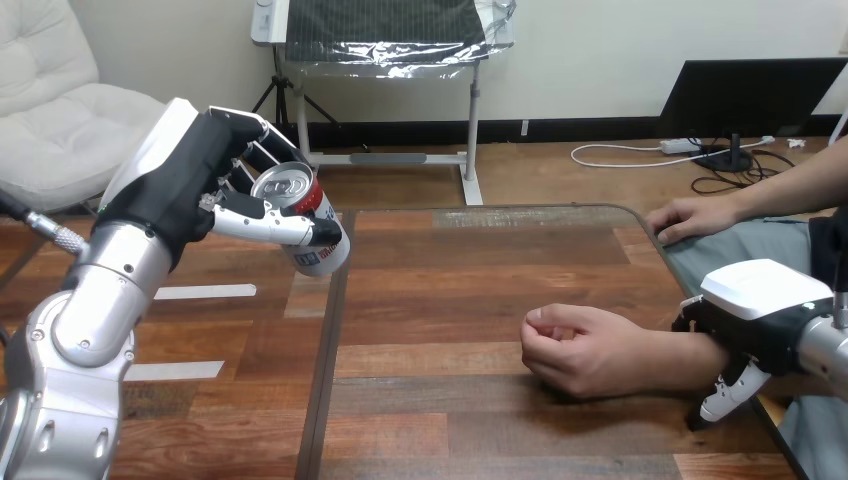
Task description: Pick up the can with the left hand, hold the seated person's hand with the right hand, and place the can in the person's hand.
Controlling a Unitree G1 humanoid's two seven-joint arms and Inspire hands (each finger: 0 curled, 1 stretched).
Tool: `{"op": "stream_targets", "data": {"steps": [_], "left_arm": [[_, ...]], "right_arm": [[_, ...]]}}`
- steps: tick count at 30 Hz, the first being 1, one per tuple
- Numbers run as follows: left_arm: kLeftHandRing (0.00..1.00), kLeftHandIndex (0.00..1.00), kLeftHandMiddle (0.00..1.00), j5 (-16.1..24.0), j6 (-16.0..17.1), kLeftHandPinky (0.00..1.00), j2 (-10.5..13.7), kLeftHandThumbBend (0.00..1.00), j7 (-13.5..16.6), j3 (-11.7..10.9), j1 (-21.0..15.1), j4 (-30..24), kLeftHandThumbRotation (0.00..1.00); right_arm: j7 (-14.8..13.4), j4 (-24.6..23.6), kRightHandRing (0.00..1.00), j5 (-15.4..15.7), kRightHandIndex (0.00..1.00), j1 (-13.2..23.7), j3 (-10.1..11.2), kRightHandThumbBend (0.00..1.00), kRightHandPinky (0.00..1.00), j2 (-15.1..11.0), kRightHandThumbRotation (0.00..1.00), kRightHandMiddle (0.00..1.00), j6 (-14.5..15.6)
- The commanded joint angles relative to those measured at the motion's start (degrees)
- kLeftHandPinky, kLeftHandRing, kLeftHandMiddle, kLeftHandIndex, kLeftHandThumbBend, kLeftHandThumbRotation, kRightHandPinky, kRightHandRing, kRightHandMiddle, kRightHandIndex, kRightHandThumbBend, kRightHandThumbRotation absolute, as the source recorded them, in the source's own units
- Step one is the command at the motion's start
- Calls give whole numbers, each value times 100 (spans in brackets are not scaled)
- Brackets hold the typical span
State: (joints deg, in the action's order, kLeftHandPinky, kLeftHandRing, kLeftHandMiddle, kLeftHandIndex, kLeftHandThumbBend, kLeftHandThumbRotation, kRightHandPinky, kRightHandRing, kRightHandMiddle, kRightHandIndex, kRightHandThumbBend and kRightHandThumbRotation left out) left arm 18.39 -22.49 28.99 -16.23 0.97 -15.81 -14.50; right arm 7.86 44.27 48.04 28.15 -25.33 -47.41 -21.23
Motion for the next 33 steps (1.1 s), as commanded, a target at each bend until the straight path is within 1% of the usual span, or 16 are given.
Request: {"op": "stream_targets", "data": {"steps": [1,4,7,14,20,23,26,29,33], "left_arm": [[35,45,41,-32,53,27,53,61,32,-181,-283,-291,0],[35,45,41,-33,27,27,49,61,24,-183,-289,-297,0],[35,45,41,-62,70,27,42,61,28,-199,-285,-279,0],[35,45,41,-54,114,27,60,61,38,-194,-288,-249,0],[35,45,41,-69,99,27,50,61,33,-198,-290,-253,0],[35,45,41,-70,89,27,51,61,31,-193,-293,-256,0],[35,44,41,-69,106,27,57,60,35,-189,-293,-247,0],[35,44,41,-62,106,27,65,60,34,-179,-297,-243,0],[35,45,41,-58,69,27,65,60,23,-171,-309,-244,0]], "right_arm": [[174,109,70,32,74,-360,-418,90,50,603,38,73,-55],[121,121,69,44,73,-352,-437,89,49,616,38,73,-78],[88,125,68,61,73,-342,-461,88,47,630,38,72,-75],[81,157,66,-21,73,-318,-443,89,45,711,39,71,-64],[185,74,68,-42,73,-294,-453,91,45,758,40,72,-28],[168,54,70,-57,73,-294,-453,92,46,782,42,73,-56],[138,48,68,-104,72,-304,-429,93,44,818,42,71,-91],[150,60,62,-131,72,-297,-424,94,41,868,41,67,-73],[191,50,60,-102,72,-267,-470,95,40,911,42,67,-38]]}}
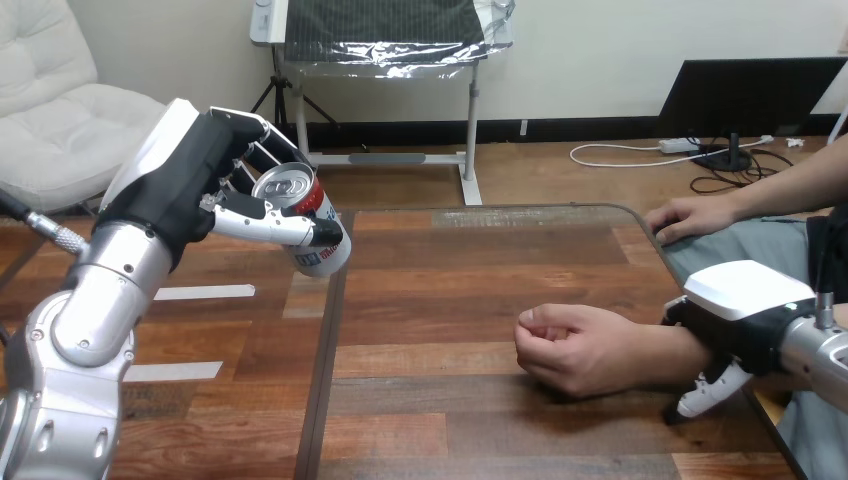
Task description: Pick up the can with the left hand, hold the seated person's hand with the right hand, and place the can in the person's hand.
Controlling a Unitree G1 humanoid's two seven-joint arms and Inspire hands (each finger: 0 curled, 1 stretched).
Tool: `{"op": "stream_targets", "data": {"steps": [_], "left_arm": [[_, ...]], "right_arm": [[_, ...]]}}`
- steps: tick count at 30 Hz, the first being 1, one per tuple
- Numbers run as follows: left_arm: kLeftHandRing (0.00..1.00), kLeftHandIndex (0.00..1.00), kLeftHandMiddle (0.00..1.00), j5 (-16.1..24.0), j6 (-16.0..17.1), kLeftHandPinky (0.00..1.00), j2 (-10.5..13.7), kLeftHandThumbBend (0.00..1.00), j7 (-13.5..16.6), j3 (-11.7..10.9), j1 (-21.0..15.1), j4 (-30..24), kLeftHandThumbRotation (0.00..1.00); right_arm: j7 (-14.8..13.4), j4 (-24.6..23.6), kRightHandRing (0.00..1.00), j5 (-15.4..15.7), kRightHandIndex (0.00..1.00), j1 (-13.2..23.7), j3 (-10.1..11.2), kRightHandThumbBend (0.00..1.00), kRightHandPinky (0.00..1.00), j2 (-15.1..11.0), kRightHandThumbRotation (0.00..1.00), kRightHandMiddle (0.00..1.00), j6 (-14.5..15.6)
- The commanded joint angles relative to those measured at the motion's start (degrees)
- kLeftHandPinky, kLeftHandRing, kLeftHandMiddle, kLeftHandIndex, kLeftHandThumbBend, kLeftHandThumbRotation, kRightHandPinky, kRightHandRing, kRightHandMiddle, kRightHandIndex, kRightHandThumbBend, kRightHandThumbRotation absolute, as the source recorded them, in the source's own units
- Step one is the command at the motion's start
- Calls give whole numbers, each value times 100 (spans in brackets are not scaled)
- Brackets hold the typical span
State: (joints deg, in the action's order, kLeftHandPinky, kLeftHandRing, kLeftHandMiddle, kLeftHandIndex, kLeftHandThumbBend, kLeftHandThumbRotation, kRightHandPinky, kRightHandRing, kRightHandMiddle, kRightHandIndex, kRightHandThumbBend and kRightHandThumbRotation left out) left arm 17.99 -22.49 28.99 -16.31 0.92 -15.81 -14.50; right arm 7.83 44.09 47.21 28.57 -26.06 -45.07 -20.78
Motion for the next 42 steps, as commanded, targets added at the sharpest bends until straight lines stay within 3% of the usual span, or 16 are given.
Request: {"op": "stream_targets", "data": {"steps": [1,20,37,42], "left_arm": [[35,45,41,-19,64,27,64,60,29,-165,-311,-243,0],[35,45,41,-42,90,26,65,61,35,-186,-316,-232,0],[34,45,41,-52,78,25,73,60,26,-179,-306,-258,0],[34,45,41,-66,88,26,78,60,23,-182,-305,-251,0]], "right_arm": [[201,62,60,-12,72,-304,-405,94,40,681,42,67,-75],[303,21,66,-10,72,-260,-464,93,45,883,43,74,26],[258,28,62,-18,71,-235,-465,94,42,976,43,72,0],[380,-42,58,-23,69,-229,-457,93,40,990,40,68,100]]}}
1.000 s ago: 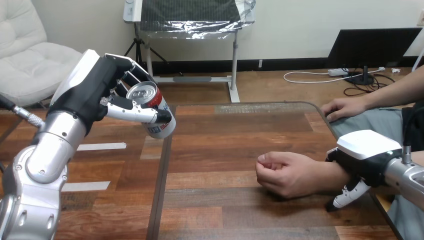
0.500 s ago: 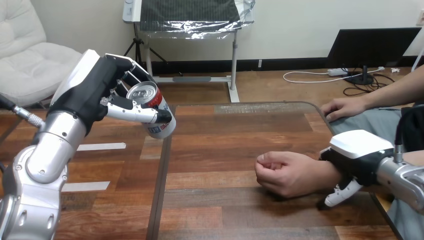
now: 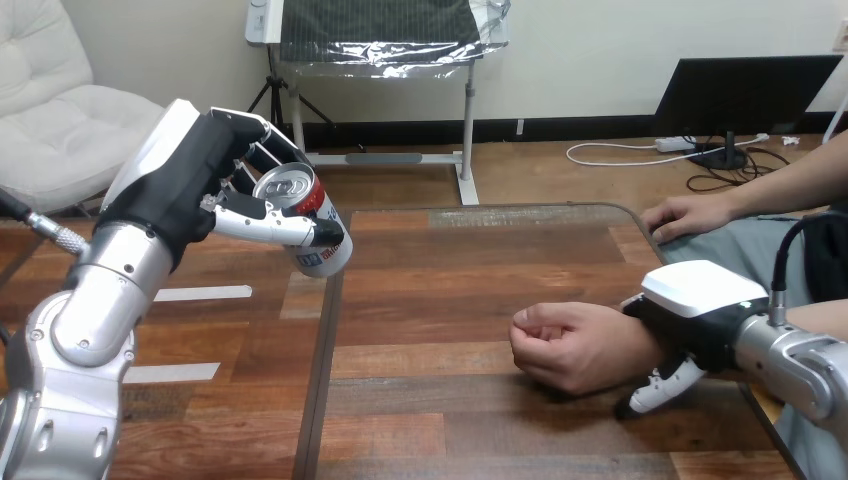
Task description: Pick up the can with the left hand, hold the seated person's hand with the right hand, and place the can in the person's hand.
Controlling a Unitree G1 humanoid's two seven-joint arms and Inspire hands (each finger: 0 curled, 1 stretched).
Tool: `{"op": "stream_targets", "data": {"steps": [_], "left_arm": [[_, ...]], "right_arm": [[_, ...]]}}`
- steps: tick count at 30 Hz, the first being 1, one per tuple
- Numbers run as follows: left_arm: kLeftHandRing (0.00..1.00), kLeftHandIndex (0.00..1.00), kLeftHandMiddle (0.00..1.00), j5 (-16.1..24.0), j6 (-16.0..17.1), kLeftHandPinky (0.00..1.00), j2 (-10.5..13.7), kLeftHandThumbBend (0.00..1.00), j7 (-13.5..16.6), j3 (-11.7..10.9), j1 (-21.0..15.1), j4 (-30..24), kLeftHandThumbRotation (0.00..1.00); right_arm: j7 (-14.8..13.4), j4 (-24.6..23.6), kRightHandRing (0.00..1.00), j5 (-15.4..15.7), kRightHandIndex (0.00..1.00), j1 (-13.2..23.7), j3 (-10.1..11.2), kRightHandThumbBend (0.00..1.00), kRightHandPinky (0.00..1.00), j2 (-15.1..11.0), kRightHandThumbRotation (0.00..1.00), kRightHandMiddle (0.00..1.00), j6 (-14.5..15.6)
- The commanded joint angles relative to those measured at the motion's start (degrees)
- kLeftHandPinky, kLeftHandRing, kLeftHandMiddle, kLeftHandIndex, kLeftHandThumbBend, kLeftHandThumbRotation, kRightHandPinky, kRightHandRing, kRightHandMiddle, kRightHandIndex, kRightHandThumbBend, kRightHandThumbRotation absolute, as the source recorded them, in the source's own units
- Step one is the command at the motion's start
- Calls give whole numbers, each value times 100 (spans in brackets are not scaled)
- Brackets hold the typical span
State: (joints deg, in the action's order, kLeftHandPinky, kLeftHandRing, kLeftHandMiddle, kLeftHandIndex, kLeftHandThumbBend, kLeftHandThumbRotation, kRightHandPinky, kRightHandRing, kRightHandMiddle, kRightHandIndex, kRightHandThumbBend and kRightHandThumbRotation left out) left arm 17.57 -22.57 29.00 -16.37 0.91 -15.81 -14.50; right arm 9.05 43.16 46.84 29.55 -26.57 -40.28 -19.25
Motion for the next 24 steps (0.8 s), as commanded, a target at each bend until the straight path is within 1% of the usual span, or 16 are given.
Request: {"op": "stream_targets", "data": {"steps": [1,4,10,13,16,19,22,24], "left_arm": [[35,45,41,-30,95,26,75,60,27,-184,-305,-250,0],[35,45,41,-18,107,26,87,60,28,-177,-305,-249,0],[35,45,41,-13,135,26,93,60,46,-178,-299,-233,0],[35,45,41,-36,178,26,87,60,54,-191,-290,-222,0],[35,45,41,-30,167,26,92,60,45,-187,-284,-235,0],[35,45,41,-76,223,27,87,60,38,-208,-279,-204,0],[35,45,41,-103,178,27,68,60,33,-217,-286,-207,0],[35,45,41,-93,181,26,76,60,43,-208,-282,-209,0]], "right_arm": [[279,36,57,13,69,-328,-404,92,39,510,39,67,-39],[269,83,52,46,66,-304,-427,91,37,526,34,61,-12],[428,67,45,9,60,-284,-425,88,34,520,23,54,47],[459,91,41,-74,55,-287,-392,87,31,513,17,49,12],[446,140,36,-148,53,-296,-352,86,27,513,12,45,9],[560,135,33,-222,50,-281,-320,86,25,501,9,42,47],[483,165,30,-285,48,-302,-277,86,22,477,5,39,-29],[535,158,29,-336,47,-298,-252,85,21,472,3,38,14]]}}
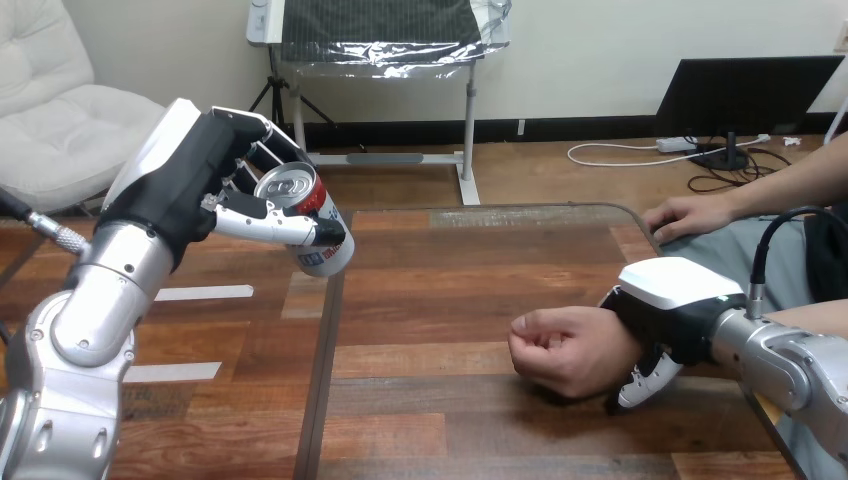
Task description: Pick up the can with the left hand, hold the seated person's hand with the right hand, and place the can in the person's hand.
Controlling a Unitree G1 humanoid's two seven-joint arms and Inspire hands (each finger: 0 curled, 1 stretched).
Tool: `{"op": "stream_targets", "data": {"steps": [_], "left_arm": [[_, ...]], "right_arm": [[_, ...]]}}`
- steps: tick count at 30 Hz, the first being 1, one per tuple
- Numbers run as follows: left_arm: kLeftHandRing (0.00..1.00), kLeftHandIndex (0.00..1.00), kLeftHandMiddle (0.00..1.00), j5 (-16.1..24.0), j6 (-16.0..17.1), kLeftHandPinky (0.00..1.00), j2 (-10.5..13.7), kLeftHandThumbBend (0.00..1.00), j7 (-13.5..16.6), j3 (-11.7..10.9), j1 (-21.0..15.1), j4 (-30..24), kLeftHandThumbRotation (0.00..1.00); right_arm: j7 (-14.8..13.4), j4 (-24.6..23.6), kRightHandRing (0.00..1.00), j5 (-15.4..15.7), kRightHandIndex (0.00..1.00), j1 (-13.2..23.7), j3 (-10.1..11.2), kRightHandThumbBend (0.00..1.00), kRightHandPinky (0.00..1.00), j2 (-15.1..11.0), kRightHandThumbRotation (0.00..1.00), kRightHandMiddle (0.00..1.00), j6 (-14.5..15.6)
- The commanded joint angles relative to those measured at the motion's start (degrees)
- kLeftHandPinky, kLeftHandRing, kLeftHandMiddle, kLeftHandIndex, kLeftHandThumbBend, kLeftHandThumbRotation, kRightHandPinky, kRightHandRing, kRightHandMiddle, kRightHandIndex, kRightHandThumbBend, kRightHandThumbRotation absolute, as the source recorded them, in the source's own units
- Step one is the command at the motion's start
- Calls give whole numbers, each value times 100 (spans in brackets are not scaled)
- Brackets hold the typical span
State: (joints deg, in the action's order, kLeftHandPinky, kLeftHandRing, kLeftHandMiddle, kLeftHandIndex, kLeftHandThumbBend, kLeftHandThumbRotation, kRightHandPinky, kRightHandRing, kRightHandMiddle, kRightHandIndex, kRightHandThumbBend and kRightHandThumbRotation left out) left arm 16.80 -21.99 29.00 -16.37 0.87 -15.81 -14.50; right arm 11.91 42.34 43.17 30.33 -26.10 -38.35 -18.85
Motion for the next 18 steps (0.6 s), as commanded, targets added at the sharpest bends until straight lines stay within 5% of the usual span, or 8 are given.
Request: {"op": "stream_targets", "data": {"steps": [1,7,18], "left_arm": [[34,45,41,-15,127,26,81,60,48,-201,-280,-207,0],[34,45,41,-29,165,26,89,60,62,-196,-281,-170,0],[35,45,41,47,62,26,97,60,53,-137,-334,-176,0]], "right_arm": [[266,238,29,16,47,-373,-297,85,21,278,3,38,-10],[182,364,26,-80,45,-331,-256,84,19,254,1,35,-87],[501,256,32,-234,45,-207,-150,84,23,183,1,40,143]]}}
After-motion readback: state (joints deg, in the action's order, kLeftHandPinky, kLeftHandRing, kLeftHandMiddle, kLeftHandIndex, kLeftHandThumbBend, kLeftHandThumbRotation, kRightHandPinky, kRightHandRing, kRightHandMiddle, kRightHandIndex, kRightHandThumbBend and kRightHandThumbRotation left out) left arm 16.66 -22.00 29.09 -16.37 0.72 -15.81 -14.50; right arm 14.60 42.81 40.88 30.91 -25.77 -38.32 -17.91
